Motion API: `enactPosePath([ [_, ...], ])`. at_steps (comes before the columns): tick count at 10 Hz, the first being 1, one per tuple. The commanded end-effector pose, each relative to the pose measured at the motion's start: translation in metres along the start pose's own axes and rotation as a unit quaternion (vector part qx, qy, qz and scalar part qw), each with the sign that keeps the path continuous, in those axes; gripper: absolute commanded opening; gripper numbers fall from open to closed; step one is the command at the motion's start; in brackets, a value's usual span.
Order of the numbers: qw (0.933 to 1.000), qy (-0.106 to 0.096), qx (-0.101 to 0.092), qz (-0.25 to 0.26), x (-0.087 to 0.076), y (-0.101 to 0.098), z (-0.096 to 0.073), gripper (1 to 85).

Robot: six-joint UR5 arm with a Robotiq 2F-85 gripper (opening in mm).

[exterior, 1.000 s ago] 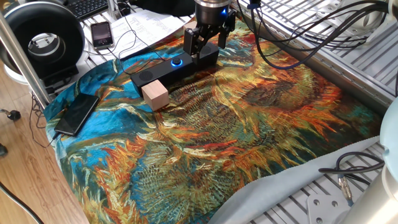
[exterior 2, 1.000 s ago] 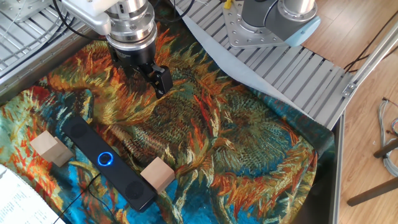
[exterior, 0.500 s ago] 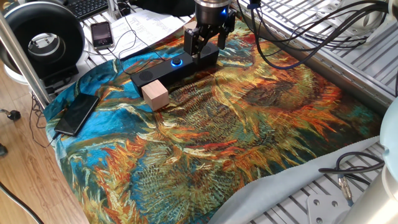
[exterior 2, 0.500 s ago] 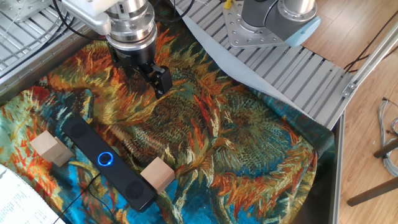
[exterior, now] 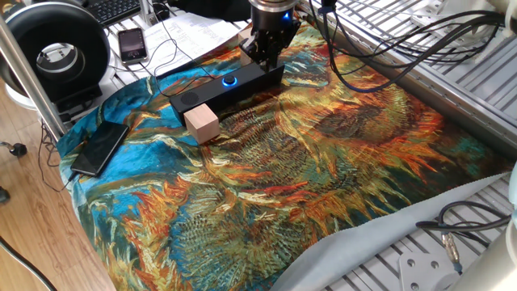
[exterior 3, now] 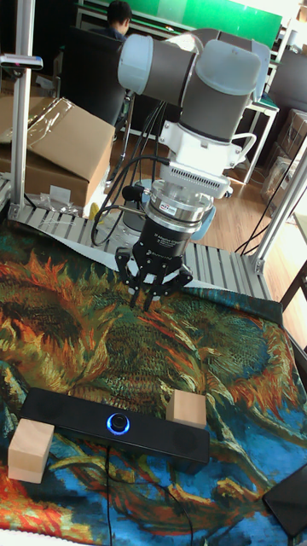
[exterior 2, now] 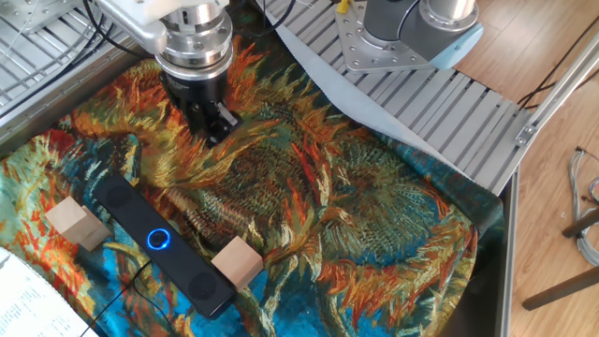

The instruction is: Turn the knob to decrease the volume of the speaker

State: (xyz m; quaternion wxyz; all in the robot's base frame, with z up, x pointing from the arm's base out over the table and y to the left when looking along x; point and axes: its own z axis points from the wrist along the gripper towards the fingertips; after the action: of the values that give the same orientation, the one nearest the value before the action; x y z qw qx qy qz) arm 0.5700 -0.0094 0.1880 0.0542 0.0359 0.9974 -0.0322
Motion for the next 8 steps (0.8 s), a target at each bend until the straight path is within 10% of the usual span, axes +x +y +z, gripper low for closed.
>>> enactPosePath([
  [1,0.9993,-0.008,-0.025,0.027,-0.003,0.012,0.001,2.0],
  [3,0.9977,0.021,-0.055,0.034,0.015,0.021,0.005,2.3],
  [8,0.9978,0.032,-0.056,-0.016,-0.006,0.016,0.006,2.3],
])
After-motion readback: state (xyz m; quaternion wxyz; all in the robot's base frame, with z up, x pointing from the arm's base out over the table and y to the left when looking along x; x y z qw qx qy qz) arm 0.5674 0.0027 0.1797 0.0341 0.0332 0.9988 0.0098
